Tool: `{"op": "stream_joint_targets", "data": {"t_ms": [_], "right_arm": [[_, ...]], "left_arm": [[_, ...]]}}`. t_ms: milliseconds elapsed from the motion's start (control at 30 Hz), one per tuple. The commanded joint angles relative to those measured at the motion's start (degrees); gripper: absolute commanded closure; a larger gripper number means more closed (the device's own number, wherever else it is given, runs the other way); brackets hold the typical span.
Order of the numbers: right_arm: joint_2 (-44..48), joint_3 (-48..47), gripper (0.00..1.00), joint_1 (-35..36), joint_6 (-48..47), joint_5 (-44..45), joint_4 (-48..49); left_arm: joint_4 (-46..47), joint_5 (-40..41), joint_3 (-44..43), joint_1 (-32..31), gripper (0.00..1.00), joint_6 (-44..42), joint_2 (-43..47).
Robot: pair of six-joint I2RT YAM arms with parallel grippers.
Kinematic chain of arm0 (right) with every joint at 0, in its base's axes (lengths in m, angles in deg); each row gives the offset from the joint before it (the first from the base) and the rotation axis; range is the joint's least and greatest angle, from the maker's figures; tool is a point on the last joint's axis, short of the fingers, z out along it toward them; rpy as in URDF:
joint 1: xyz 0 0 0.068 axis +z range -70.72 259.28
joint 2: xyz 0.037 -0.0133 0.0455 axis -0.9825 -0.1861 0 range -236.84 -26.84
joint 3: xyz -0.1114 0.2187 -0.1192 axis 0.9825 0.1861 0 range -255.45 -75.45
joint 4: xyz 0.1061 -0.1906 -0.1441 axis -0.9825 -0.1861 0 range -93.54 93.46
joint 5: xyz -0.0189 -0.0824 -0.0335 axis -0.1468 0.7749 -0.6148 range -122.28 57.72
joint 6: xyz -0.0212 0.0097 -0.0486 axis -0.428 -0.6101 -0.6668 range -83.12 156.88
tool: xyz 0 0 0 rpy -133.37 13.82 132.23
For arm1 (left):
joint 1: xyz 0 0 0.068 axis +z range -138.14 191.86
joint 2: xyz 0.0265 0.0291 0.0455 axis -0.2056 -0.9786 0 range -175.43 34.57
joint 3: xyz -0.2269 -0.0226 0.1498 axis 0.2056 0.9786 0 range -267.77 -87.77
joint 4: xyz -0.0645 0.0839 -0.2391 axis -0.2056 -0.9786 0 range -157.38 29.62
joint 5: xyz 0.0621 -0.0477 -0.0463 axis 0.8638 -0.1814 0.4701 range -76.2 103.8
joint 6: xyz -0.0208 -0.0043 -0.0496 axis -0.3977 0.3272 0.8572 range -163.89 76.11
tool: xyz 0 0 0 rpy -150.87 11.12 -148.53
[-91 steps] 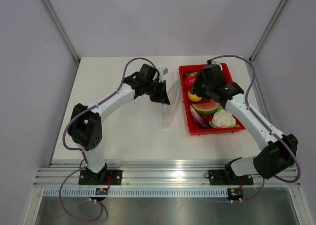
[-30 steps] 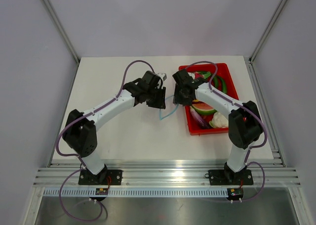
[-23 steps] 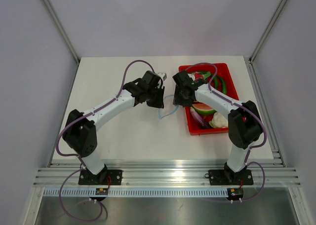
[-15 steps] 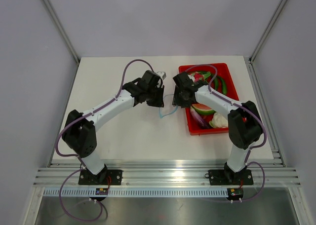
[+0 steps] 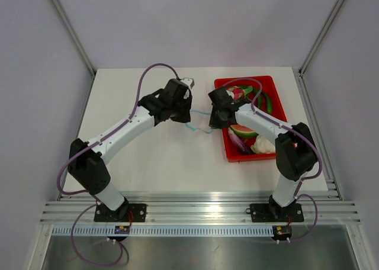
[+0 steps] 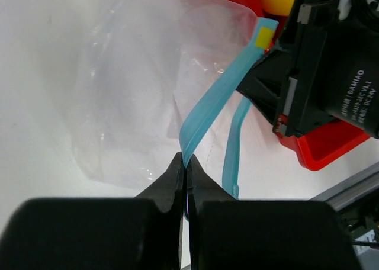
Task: Place the food in the zip-top bag and seal the zipper
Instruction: Adjust the zipper food storage bag at the center of the board.
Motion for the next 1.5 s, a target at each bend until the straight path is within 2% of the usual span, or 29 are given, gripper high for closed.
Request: {"op": "stream_joint_targets", "data": {"t_ms": [0, 133, 267, 433, 600, 867, 1033, 1267, 1467], "right_arm": [[3.07, -4.24, 1.00, 0.56, -2.27, 5.22, -2.88], [3.60, -6.96, 1.00, 0.56, -3.94, 6.63, -4.39], [2.73, -8.20, 1.00, 0.56, -4.82, 6.37, -4.39], [-0.08, -6.98, 1.00, 0.56, -6.48, 5.67, -0.98], [-2.73, -6.97, 0.99, 0.56, -6.75, 7.07, -0.79], [-0.36, -5.04, 0.56, 0.56, -5.79, 5.41, 0.27], [2.36, -4.25, 0.53, 0.47, -4.73, 3.47, 1.23], [7.11, -3.19, 0.32, 0.47, -4.47, 1.36, 2.46], [9.84, -2.75, 0.30, 0.21, -4.64, 3.29, 1.76]], "left_arm": [[-5.08, 7.05, -5.96, -0.02, 1.00, -4.78, 0.08], [-7.11, 12.16, -6.58, -0.11, 1.00, -7.42, 0.33], [-5.80, 11.20, -6.15, -0.19, 1.00, -6.99, 1.04], [0.60, 10.58, -0.89, -0.19, 1.00, -2.96, -0.36], [2.29, 10.41, 0.18, -0.46, 1.00, 1.18, -2.39], [2.38, 8.12, -1.83, -1.77, 1.00, 1.80, -4.40], [-0.07, 9.61, -4.03, -3.18, 1.00, 1.80, -6.16], [-1.49, 11.99, -5.35, -3.80, 1.00, 1.63, -7.49], [-1.84, 12.43, -5.88, -4.06, 1.00, 1.37, -7.75]]}}
